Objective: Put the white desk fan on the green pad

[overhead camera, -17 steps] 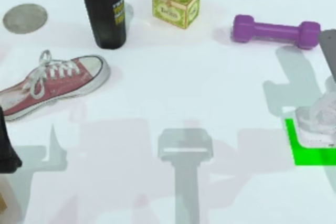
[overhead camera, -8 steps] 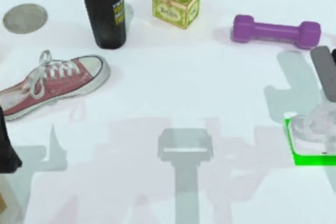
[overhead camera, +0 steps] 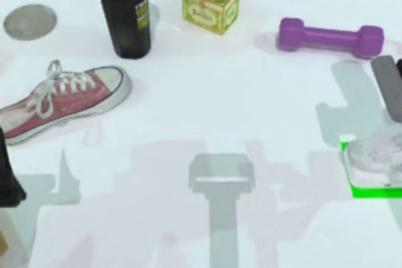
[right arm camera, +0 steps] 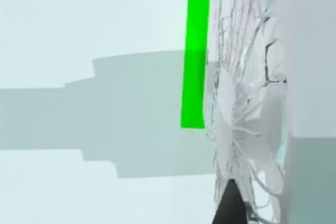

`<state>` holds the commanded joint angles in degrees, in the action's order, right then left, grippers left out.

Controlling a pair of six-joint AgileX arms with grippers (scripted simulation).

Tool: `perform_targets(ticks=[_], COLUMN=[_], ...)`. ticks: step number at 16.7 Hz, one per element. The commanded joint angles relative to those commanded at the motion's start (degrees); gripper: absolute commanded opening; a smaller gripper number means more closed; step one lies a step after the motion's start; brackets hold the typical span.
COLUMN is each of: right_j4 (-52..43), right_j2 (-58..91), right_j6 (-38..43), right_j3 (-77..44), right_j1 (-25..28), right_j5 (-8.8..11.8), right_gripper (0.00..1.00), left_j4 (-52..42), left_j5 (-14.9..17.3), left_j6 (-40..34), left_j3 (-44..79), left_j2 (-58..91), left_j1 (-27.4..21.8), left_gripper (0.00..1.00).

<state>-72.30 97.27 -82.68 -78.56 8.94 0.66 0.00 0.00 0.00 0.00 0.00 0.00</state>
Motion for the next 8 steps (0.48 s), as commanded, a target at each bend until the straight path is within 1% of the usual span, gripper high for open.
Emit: perform_targets(ticks=[7, 8], right_j4=[0.0, 0.0], right_j2=[0.0, 0.0], right_j6=[0.0, 0.0], right_j3=[0.0, 0.0], right_j1=[0.0, 0.0], right_j5=[0.0, 0.0], right_gripper=[0.98, 1.00], left_j4=[0.0, 0.0], left_j5=[0.0, 0.0], left_j6=[0.0, 0.0], left_j3=[0.0, 0.0], left_j2=[0.0, 0.0], left_j1=[0.0, 0.0], left_gripper=[1.00, 1.00])
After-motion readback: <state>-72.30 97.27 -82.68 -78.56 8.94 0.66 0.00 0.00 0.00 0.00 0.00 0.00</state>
